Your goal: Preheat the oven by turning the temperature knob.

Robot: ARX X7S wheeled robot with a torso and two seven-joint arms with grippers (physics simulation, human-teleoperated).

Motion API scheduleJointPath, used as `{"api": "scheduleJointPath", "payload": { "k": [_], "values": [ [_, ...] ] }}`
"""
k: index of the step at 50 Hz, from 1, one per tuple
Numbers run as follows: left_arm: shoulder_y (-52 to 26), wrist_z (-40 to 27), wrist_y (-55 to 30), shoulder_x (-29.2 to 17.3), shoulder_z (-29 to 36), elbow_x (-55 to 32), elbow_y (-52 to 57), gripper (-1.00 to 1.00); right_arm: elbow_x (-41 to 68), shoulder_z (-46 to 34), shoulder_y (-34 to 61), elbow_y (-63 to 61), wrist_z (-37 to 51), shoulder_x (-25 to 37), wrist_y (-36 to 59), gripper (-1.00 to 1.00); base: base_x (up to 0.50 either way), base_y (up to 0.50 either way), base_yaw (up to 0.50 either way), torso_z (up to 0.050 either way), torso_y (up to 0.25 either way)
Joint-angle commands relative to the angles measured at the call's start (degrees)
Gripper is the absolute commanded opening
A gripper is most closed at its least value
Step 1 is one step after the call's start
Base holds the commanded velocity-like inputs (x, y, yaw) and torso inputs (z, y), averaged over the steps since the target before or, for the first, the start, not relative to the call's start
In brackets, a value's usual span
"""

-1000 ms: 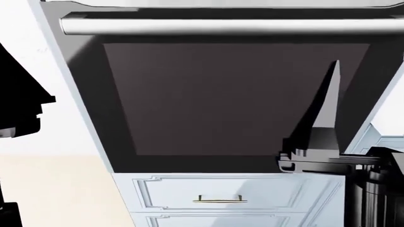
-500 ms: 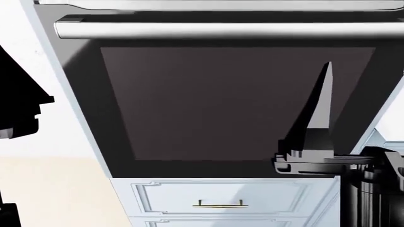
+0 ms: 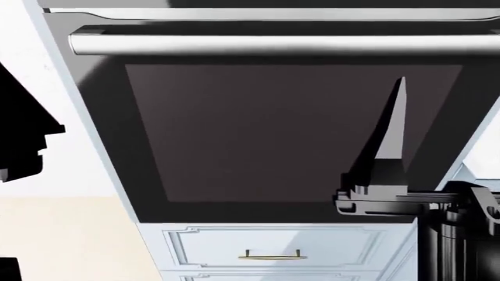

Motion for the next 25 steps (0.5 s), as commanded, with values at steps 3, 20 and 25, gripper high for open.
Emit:
{"api": "scheduleJointPath", "payload": {
  "k": [3,20,25],
  "values": [
    [0.81,-0.33,2.03,-1.5,0.43,-1.63,0.24,1.0,-0.88,-0.96,-0.69,-0.01,-0.35,0.0,0.17,1.0,0.0,0.0,0.0,0.05,0.0],
    [0.61,-2.1,3.33,-3.42,1.37,-2.77,0.06,1.0,-0.04,-0.59,-0.14,-0.01,-0.92,0.0,1.58,1.0,0.0,0.0,0.0,0.05,0.0],
    [0.8,-2.44,3.83,-4.08,1.4,-3.12,0.14,1.0,-0.25,-1.02,-0.17,-0.01,-1.35,0.0,1.66,1.0,0.0,0.0,0.0,0.05,0.0]
  ]
}}
